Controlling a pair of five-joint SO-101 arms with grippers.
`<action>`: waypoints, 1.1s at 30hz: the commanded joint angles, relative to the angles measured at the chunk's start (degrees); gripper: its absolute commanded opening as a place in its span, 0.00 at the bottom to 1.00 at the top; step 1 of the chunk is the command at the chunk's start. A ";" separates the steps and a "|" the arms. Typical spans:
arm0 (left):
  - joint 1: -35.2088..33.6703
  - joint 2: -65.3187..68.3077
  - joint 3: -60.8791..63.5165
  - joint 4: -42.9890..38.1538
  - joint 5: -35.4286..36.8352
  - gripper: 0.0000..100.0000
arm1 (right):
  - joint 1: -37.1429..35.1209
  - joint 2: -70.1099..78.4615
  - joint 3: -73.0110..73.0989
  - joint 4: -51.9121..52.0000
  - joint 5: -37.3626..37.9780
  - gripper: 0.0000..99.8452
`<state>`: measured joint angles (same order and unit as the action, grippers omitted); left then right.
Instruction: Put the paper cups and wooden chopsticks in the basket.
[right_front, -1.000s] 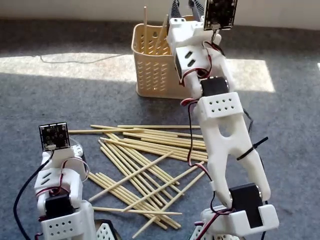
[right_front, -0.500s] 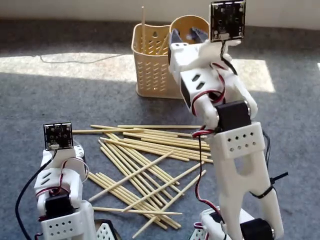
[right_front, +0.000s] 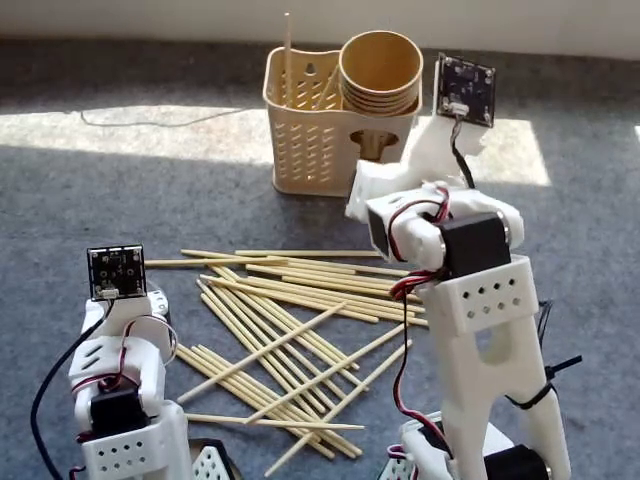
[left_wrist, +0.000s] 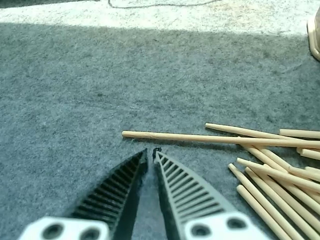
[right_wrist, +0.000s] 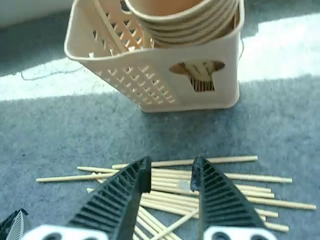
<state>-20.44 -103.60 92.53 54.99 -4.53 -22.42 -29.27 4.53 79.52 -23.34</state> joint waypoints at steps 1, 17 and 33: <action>-0.84 -0.57 -0.22 0.00 -0.44 0.04 | -3.12 -1.54 -1.63 6.64 -4.31 0.14; -0.84 -0.57 -0.22 -0.18 -0.53 0.04 | -13.58 3.82 24.04 -5.76 -11.43 0.14; -0.84 -0.57 -0.22 -0.09 -0.62 0.04 | -15.25 21.93 25.36 -16.48 -18.20 0.14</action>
<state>-20.44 -103.60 92.53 54.99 -4.53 -37.10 -7.82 30.29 64.31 -40.31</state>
